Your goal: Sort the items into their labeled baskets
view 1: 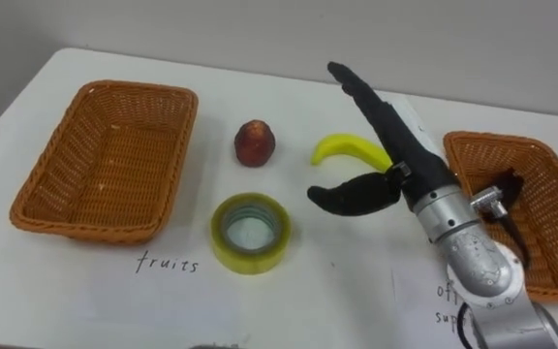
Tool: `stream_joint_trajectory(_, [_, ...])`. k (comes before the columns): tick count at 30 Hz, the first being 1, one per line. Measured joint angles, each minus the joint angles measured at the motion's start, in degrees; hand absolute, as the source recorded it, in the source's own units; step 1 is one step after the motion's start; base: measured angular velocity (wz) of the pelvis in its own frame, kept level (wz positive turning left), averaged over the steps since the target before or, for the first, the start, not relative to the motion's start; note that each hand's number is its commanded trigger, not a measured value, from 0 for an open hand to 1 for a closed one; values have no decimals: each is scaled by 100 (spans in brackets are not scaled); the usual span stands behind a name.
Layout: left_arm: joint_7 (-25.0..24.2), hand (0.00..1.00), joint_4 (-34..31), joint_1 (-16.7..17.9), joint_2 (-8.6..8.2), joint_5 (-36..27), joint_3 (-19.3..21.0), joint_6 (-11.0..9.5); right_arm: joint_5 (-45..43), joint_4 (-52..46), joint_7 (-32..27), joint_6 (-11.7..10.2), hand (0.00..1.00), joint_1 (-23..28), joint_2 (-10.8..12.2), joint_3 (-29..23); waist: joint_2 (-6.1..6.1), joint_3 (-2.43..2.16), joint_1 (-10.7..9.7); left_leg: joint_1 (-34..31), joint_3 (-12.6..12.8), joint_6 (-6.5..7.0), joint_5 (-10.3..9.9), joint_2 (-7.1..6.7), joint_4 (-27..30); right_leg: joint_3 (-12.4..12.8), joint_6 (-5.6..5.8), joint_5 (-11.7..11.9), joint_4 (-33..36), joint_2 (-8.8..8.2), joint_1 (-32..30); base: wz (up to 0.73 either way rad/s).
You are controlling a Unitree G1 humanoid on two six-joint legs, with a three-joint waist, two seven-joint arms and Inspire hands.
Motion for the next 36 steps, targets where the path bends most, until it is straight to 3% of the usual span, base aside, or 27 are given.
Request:
stream_joint_trajectory(5, [-12,0,0,29,1,24,-2,119,11,2,41,21,0,0,1,346,-20,2,34,-2,-7,-5,15,1,7,16,-11,17,9,1,0,0])
stream_joint_trajectory(13, [-153,0,-13,22,6,23,-24,217,59,9,190,102,0,0,26,428,-118,32,181,-12,-77,-5,16,2,15,-39,-12,19,8,-13,21,4])
stream_joint_trajectory(24, [-260,0,-91,-3,53,21,-230,234,297,462,176,123,0,-3,211,615,-112,37,190,-53,-159,-8,18,-3,23,-135,-12,19,3,-14,20,3])
stream_joint_trajectory(36, [-343,0,-90,0,62,22,-230,368,411,791,168,136,0,-3,240,659,-88,54,301,-104,-208,-8,17,-7,-6,-151,-11,18,-1,-10,-1,1])
